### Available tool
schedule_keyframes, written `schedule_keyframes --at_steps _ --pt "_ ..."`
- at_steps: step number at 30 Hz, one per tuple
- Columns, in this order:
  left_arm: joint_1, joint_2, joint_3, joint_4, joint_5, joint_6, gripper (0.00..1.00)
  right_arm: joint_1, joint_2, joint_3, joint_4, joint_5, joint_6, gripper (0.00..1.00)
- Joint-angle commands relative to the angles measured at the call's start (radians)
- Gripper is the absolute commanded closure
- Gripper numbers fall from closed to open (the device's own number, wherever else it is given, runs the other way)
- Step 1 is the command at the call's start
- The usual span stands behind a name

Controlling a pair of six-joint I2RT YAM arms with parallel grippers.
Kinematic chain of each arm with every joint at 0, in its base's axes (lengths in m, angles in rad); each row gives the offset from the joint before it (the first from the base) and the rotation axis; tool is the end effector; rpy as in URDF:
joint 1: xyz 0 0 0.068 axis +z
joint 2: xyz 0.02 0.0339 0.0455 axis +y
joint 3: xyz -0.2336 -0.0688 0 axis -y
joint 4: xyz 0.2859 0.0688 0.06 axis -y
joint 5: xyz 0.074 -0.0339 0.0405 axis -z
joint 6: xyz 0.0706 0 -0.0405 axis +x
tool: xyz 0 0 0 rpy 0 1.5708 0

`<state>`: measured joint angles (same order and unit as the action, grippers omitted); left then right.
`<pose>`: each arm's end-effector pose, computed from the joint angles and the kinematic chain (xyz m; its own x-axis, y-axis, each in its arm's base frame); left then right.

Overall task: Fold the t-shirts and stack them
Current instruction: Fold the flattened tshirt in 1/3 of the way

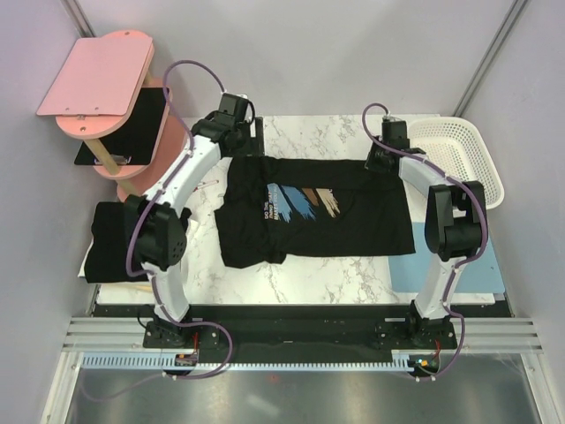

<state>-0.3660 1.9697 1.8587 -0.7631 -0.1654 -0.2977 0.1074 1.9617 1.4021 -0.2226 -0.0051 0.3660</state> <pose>0.4652 -0.1658 0.2466 -0.7593 -0.0188 -0.6505 0.0331 0.9972 -0.0675 0.4829 0.0524 0.1266 -0.6940 0.2851 -0.6611 0.1473 0.9551 0.2572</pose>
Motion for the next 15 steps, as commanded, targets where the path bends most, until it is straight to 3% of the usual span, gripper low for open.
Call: schedule_keyframes --at_steps 1,4,7,11,15 --pt "0.006 -0.115 -0.174 0.079 -0.056 -0.072 0.12 0.017 -0.058 -0.017 0.026 -0.027 -0.012 0.96" --pt "0.033 -0.152 -0.352 0.155 -0.01 -0.118 0.27 0.017 -0.058 -0.037 0.026 -0.025 -0.015 0.97" --pt "0.082 -0.173 -0.471 0.254 0.096 -0.168 0.31 0.017 -0.044 -0.041 0.025 -0.016 -0.022 0.99" --pt "0.136 -0.195 -0.564 0.338 0.185 -0.208 0.3 0.017 -0.037 -0.046 0.023 -0.015 -0.027 1.0" --pt "0.147 -0.181 -0.596 0.361 0.173 -0.216 0.3 0.017 -0.03 -0.045 0.026 -0.029 -0.025 1.0"
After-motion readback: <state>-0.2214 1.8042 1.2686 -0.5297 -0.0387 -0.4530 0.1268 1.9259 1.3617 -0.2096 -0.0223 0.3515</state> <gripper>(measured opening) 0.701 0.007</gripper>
